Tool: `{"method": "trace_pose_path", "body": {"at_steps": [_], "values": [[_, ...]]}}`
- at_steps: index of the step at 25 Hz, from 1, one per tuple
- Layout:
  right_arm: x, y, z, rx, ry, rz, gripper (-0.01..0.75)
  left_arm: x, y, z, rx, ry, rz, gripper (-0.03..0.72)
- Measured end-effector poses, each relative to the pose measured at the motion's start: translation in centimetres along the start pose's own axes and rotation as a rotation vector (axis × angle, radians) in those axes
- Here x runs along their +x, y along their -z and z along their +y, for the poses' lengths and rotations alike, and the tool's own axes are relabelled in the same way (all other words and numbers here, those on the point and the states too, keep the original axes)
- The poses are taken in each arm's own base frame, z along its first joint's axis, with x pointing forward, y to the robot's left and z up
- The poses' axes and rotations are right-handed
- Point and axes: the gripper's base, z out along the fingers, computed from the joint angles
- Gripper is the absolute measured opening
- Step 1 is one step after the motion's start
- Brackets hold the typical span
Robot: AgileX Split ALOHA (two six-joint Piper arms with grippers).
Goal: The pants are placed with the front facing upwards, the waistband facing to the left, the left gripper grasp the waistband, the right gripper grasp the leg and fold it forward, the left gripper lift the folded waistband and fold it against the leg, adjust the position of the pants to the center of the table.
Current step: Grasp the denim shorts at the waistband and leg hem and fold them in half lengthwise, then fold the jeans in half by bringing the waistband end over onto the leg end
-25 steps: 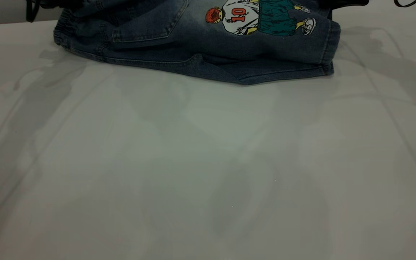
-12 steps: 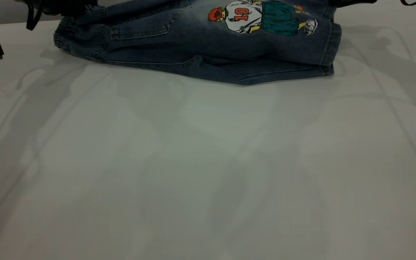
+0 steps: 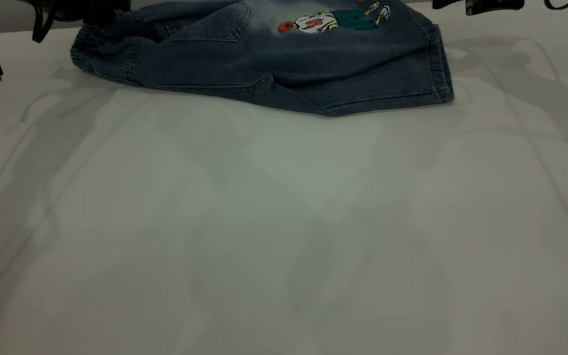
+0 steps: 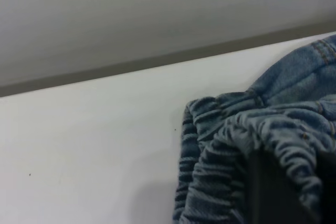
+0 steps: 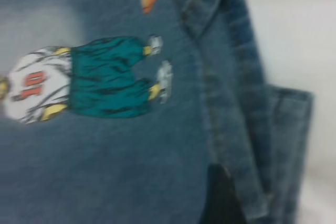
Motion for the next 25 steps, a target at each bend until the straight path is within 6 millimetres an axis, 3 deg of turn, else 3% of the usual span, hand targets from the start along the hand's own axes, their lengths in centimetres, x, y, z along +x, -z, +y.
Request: {"method": "trace_pose_path", "body": {"at_steps": [10, 17, 21, 25], "values": [[-1.1, 1.5, 1.8, -0.129, -0.023, 0.004, 0.427, 0.1, 0.1, 0.0, 0.002, 0.011, 0.003, 0.413], [-0.8, 1.4, 2.7, -0.175, -0.024, 0.028, 0.427, -2.3, 2.0, 0.3, -0.014, 0.013, -0.054, 0.431], [-0.7, 1.3, 2.7, -0.186, -0.025, 0.035, 0.428, -4.3, 4.1, 1.2, -0.096, 0.016, -0.07, 0.433], [-0.7, 1.4, 2.9, -0.208, -0.024, 0.044, 0.428, -4.7, 5.5, 2.4, -0.232, 0.044, -0.019, 0.433]]}}
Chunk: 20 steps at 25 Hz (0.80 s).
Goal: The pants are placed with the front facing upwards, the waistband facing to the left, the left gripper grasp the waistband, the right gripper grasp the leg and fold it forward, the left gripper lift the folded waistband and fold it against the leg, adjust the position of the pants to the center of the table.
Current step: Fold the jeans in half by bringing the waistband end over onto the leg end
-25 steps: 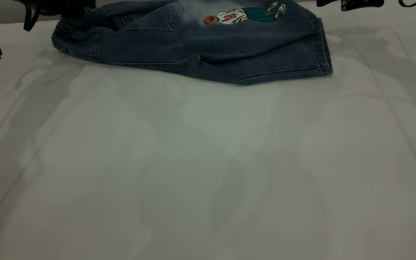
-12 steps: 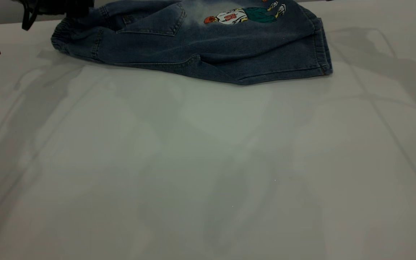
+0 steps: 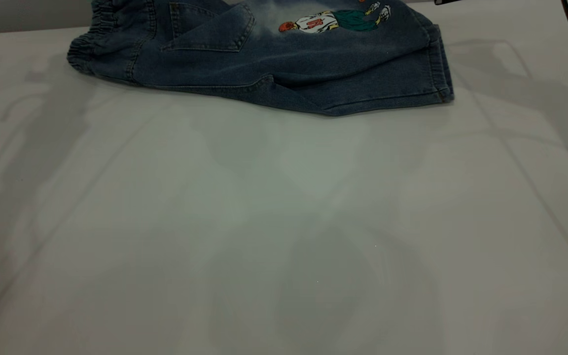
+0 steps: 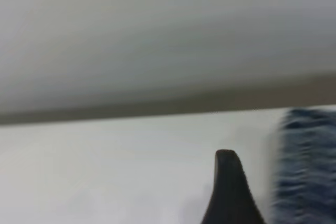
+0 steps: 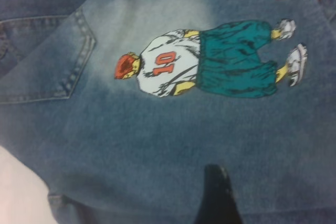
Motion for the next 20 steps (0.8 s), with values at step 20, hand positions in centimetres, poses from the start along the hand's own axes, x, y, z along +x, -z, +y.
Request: {"method": "trace_pose_path", "body": {"at_steps": [20], "values": [[0.1, 0.0, 0.5, -0.055, -0.025, 0.011, 0.428, -2.8, 6.7, 2.5, -0.045, -0.079, 0.199, 0.434]]}}
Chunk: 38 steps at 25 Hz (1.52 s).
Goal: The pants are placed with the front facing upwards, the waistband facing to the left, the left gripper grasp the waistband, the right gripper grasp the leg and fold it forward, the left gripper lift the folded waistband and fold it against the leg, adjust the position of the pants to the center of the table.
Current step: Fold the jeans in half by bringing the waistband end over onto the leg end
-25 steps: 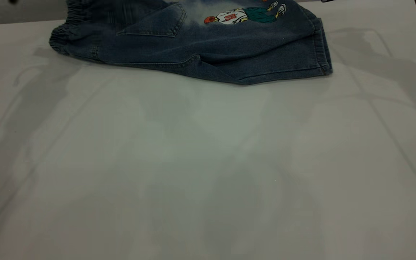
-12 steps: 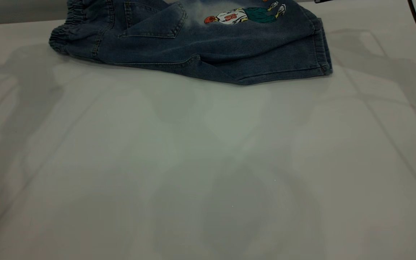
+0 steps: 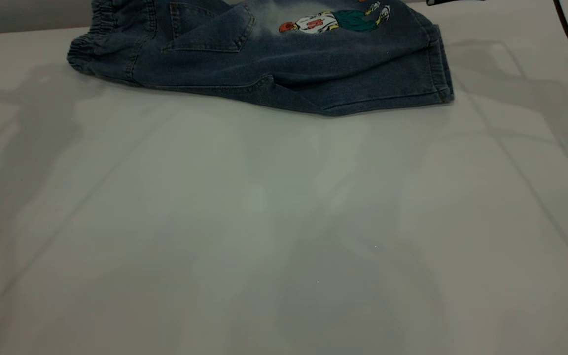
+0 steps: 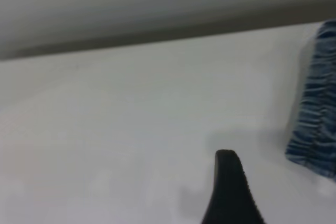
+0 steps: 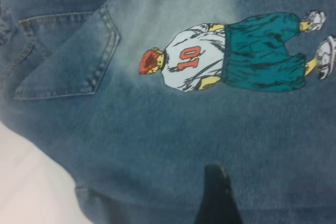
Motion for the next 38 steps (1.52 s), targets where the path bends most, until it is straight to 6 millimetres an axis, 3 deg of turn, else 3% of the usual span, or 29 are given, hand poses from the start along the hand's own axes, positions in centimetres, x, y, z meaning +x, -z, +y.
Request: {"method": "trace_pose_path", "body": {"at_steps": [6, 12, 15, 23, 32, 38], "values": [[0.1, 0.0, 0.3, -0.03, 0.002, 0.015, 0.428, 1.0, -1.0, 2.9, 0.061, 0.047, 0.043, 0.421], [0.2, 0.0, 0.4, -0.039, 0.004, 0.021, 0.428, 1.9, -1.6, 5.8, 0.14, 0.14, 0.043, 0.352], [0.2, 0.0, 0.4, -0.039, 0.004, 0.021, 0.428, 2.7, -3.0, 6.5, 0.189, 0.176, 0.049, 0.323], [0.3, 0.0, 0.5, -0.053, 0.003, 0.028, 0.428, 5.1, -7.5, 3.9, 0.374, 0.25, 0.09, 0.301], [0.3, 0.0, 0.5, -0.053, 0.002, 0.027, 0.428, 4.4, -7.6, 4.0, 0.364, 0.229, 0.012, 0.303], [0.3, 0.0, 0.6, -0.06, 0.002, 0.031, 0.428, 4.6, -8.4, 4.2, 0.324, 0.239, -0.011, 0.405]]}}
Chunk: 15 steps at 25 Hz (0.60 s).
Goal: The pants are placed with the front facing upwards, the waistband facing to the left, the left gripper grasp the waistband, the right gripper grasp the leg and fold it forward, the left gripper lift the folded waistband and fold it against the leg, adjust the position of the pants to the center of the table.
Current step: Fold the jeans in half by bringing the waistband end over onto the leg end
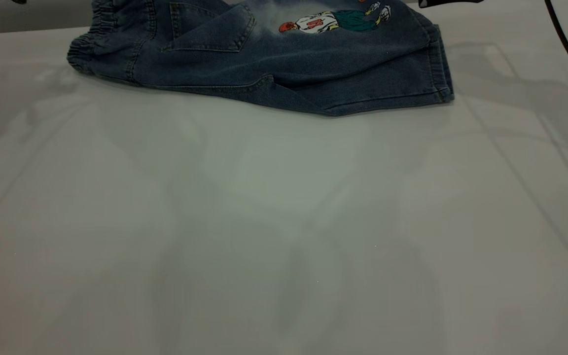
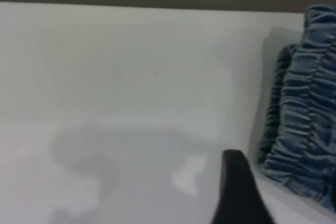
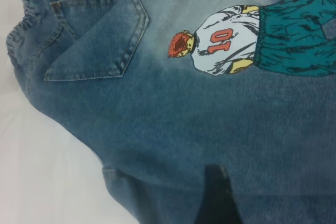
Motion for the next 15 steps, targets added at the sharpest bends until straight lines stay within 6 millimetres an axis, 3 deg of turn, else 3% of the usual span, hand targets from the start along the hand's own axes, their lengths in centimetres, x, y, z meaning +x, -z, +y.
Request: {"method": "trace_pose_path", "body": {"at_steps": [5, 12, 15], "values": [[0.0, 0.0, 0.0, 0.0, -0.001, 0.0, 0.428, 1.2, -1.8, 0.3, 0.008, 0.077, 0.016, 0.498], [0.0, 0.0, 0.1, -0.006, -0.009, 0.003, 0.428, 3.6, -5.1, 0.2, 0.036, 0.23, 0.054, 0.509], [0.1, -0.2, 0.4, -0.011, -0.004, 0.007, 0.428, 4.7, -6.7, -0.1, 0.046, 0.203, 0.082, 0.509]]}}
